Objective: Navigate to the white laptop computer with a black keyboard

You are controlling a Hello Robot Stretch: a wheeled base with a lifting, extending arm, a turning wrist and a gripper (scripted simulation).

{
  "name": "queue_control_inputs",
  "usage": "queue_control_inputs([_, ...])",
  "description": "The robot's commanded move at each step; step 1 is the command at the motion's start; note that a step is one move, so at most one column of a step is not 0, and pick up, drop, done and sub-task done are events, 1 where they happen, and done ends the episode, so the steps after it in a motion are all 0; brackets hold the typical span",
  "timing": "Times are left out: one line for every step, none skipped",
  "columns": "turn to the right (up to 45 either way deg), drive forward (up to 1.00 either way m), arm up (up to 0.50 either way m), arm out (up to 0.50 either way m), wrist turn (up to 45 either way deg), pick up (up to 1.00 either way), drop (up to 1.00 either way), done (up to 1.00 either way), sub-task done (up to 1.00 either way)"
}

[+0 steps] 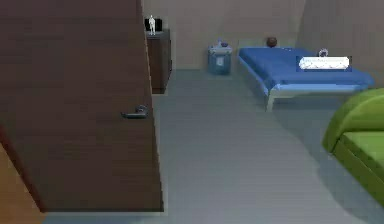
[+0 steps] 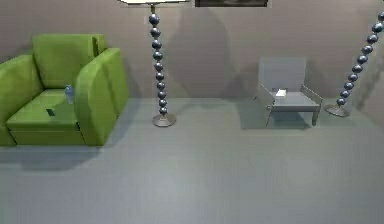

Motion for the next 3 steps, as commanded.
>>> queue_control_inputs([-45.0,0.0,0.0,0.0,0.0,0.0,0.0,0.0,0.0])
queue_control_inputs([-42.0,0.0,0.0,0.0,0.0,0.0,0.0,0.0,0.0])
queue_control_inputs([0.0,0.55,0.0,0.0,0.0,0.0,0.0,0.0,0.0])
